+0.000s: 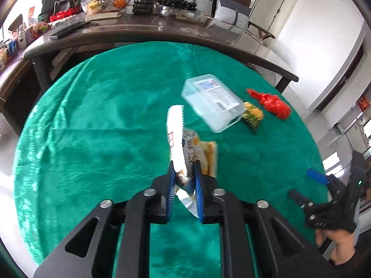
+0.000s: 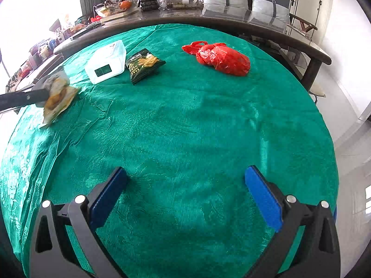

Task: Collect trash
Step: 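Grasp the white printed snack wrapper with the left tool and lift it, then grasp the red plastic bag with the right tool while left tool holds the wrapper, then carry wrapper and red bag to the blue basket and release both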

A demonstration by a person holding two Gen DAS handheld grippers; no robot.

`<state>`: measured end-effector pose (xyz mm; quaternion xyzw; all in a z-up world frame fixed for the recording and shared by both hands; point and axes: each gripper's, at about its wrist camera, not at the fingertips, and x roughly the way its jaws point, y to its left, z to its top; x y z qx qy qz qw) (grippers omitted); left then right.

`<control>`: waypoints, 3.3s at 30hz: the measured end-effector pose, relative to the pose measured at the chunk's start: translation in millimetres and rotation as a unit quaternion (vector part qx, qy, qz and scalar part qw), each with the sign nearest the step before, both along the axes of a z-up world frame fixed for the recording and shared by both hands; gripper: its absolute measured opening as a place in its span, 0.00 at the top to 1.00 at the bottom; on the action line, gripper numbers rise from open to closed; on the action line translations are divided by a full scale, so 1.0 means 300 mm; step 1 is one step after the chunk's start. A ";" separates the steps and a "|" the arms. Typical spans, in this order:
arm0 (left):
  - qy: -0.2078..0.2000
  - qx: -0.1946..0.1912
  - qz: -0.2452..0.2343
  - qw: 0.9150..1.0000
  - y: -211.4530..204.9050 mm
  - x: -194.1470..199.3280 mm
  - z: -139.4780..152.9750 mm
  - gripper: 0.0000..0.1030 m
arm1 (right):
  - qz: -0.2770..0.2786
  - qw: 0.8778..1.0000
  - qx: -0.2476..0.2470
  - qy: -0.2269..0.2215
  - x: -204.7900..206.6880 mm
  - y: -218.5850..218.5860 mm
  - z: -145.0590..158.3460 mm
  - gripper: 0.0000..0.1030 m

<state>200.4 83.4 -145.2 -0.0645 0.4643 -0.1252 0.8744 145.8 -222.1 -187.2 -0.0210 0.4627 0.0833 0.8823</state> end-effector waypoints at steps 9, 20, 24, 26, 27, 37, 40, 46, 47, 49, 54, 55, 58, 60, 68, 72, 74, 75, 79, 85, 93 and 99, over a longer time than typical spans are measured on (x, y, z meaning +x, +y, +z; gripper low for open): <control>-0.032 0.004 -0.026 0.999 0.000 0.032 0.027 0.05 | 0.000 1.000 0.000 0.000 0.000 0.000 0.000 0.04; -0.013 0.064 -0.042 0.997 -0.076 0.064 -0.102 0.05 | 0.016 1.000 0.016 0.003 0.007 -0.019 0.008 0.04; -0.021 0.060 -0.029 0.998 -0.054 0.054 -0.104 0.05 | 0.007 1.000 0.008 -0.007 0.128 -0.116 0.070 0.04; -0.020 0.068 -0.028 0.997 -0.059 0.057 -0.106 0.05 | 0.017 1.000 -0.005 -0.010 0.227 -0.147 0.106 0.04; -0.019 0.073 -0.030 0.997 -0.065 0.062 -0.108 0.05 | 0.026 0.999 -0.019 -0.009 0.276 -0.149 0.116 0.04; -0.018 0.089 -0.033 0.995 -0.073 0.066 -0.113 0.05 | 0.095 0.993 -0.069 0.016 0.553 -0.071 0.053 0.41; -0.018 0.093 -0.033 0.995 -0.076 0.066 -0.113 0.05 | 0.085 0.995 -0.040 0.026 0.539 -0.099 0.053 0.55; -0.017 0.107 -0.034 0.994 -0.087 0.069 -0.116 0.05 | 0.038 0.998 -0.017 0.037 0.387 -0.153 0.084 0.56; -0.017 0.108 -0.033 0.993 -0.087 0.069 -0.116 0.05 | 0.033 0.998 -0.014 0.044 0.337 -0.154 0.084 0.56; -0.018 0.108 -0.030 0.993 -0.084 0.067 -0.113 0.05 | 0.042 0.998 -0.004 0.055 0.265 -0.134 0.079 0.55; -0.030 0.097 -0.024 0.995 -0.062 0.037 -0.093 0.05 | 0.076 0.995 0.015 0.068 0.071 -0.061 0.064 0.52; -0.033 0.096 -0.024 0.995 -0.058 0.030 -0.089 0.05 | 0.082 0.994 0.025 0.070 0.038 -0.052 0.068 0.51; -0.040 0.073 -0.028 0.996 -0.047 0.007 -0.072 0.05 | 0.095 0.991 0.056 0.078 -0.003 -0.042 0.081 0.44; -0.048 0.057 -0.030 0.997 -0.045 0.003 -0.061 0.05 | 0.105 0.990 0.057 0.071 -0.015 -0.038 0.105 0.35; -0.033 0.012 -0.037 0.999 -0.046 0.046 -0.071 0.23 | 0.184 0.981 -0.004 0.052 0.021 0.031 0.131 0.30; -0.028 0.035 -0.051 0.998 -0.068 0.037 -0.075 0.37 | 0.194 0.978 -0.028 0.065 0.055 0.065 0.098 0.30; -0.031 0.035 -0.053 0.998 -0.071 0.035 -0.065 0.39 | 0.191 0.979 -0.022 0.071 0.065 0.064 0.090 0.31; -0.033 0.033 -0.052 0.998 -0.070 0.035 -0.058 0.40 | 0.191 0.979 -0.019 0.074 0.067 0.063 0.085 0.38; -0.033 0.023 -0.048 0.998 -0.062 0.043 -0.052 0.63 | 0.189 0.979 -0.013 0.072 0.058 0.052 0.082 0.56; -0.025 -0.002 -0.038 0.999 -0.041 0.030 -0.045 0.79 | 0.155 0.986 0.025 0.048 0.011 -0.012 0.120 0.56; -0.041 0.004 -0.062 0.997 -0.106 -0.069 0.009 0.81 | 0.117 0.988 0.101 0.026 -0.019 -0.115 0.155 0.56; -0.053 -0.017 -0.091 0.994 -0.226 -0.128 0.065 0.81 | 0.106 0.986 0.128 0.022 -0.045 -0.170 0.157 0.56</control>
